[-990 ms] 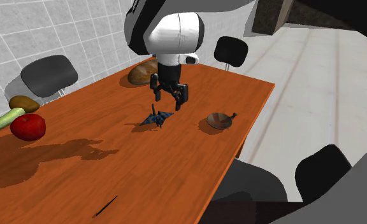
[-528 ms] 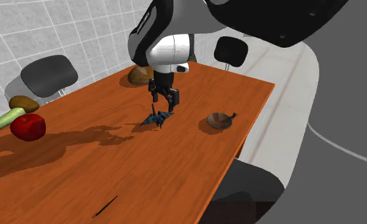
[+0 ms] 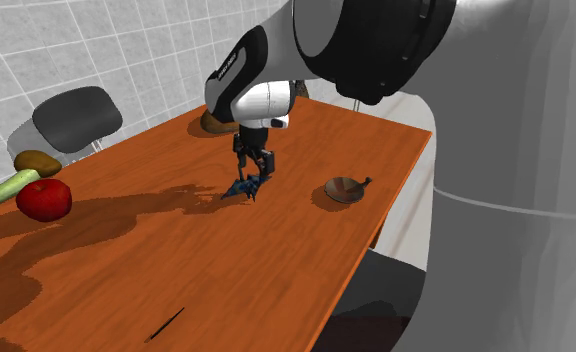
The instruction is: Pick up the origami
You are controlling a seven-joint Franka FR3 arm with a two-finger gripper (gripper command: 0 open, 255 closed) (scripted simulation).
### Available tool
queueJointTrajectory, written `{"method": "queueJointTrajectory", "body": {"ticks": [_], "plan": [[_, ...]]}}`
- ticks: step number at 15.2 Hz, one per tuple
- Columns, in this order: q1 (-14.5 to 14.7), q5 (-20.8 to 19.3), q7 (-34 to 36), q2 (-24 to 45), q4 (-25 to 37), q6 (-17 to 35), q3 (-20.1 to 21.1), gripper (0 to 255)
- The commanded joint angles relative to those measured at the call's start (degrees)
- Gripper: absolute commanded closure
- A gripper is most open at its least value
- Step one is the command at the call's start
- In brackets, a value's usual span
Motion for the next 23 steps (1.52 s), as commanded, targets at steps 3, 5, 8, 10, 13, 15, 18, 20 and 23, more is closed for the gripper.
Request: {"method": "queueJointTrajectory", "body": {"ticks": [3, 5, 8, 10, 13, 15, 18, 20, 23], "plan": [[0.35, -0.69, 0.18, 2.20, -0.40, 2.55, -0.53, 0], [0.35, -0.69, 0.18, 2.20, -0.40, 2.55, -0.53, 0], [0.38, -0.68, 0.22, 2.15, -0.40, 2.50, -0.51, 255], [0.37, -0.70, 0.20, 2.21, -0.40, 2.55, -0.53, 255], [0.35, -0.71, 0.16, 2.26, -0.35, 2.55, -0.55, 255], [0.36, -0.69, 0.18, 2.20, -0.40, 2.55, -0.53, 255], [0.09, -0.23, 0.05, 0.72, -0.19, 0.90, -0.19, 255], [-0.07, 0.07, -0.03, -0.21, 0.06, -0.24, 0.03, 255], [-0.30, 0.51, -0.14, -1.56, 0.48, -1.98, 0.33, 255]]}}
